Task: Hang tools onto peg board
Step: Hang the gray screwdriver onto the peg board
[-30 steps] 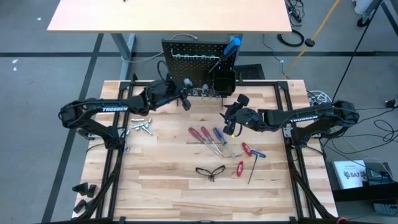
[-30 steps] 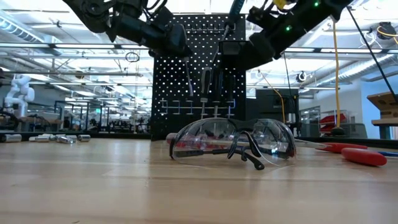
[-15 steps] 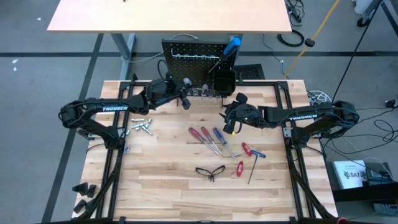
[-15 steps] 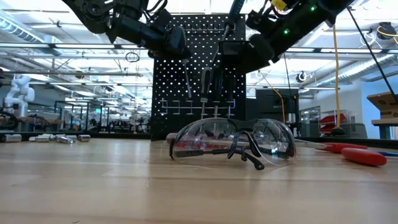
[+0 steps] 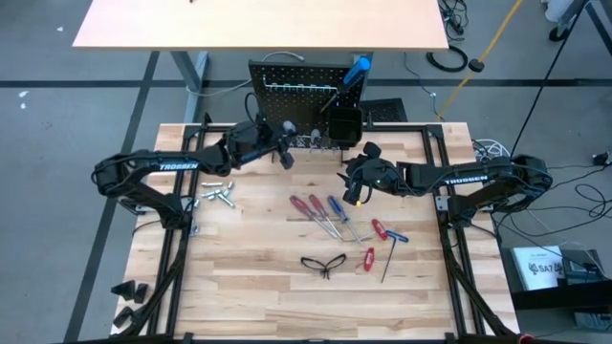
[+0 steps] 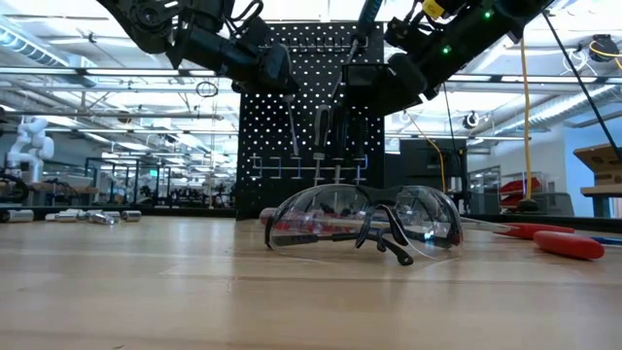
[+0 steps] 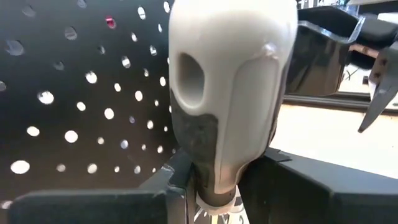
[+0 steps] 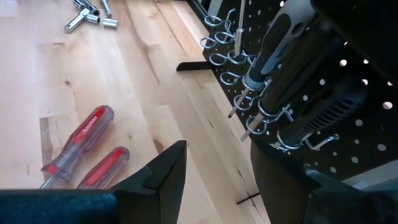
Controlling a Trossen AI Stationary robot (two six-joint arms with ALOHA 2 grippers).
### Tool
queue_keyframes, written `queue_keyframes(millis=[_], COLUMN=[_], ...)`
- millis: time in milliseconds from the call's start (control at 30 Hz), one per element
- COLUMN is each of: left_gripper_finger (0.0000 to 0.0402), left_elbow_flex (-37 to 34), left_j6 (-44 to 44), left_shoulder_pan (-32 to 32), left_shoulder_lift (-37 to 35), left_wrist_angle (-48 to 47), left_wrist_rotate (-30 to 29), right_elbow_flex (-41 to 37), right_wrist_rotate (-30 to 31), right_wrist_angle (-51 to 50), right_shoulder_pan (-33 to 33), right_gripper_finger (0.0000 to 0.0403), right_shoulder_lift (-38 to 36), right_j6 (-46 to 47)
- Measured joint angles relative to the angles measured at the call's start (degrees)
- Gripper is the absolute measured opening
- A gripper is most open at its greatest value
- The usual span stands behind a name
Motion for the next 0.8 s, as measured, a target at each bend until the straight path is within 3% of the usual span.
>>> queue_keyframes(millis=[433,800], left_gripper_finger=[0.0082,0.0082], left_elbow_flex=[0.0,0.0], left_j6=[-0.1,-3.9], left_shoulder_pan=[1.4,4.1], left_shoulder_lift=[3.3,3.3], left_wrist_angle=[2.1,0.8], left_wrist_rotate=[-0.7,4.2], right_elbow_flex=[0.0,0.0], right_wrist_rotate=[0.0,0.0], right_wrist_angle=[-0.2,-0.3], right_shoulder_pan=[0.0,0.0], right_gripper_finger=[0.0171,0.0171], right_shoulder_lift=[0.0,0.0], right_j6=[0.0,0.4])
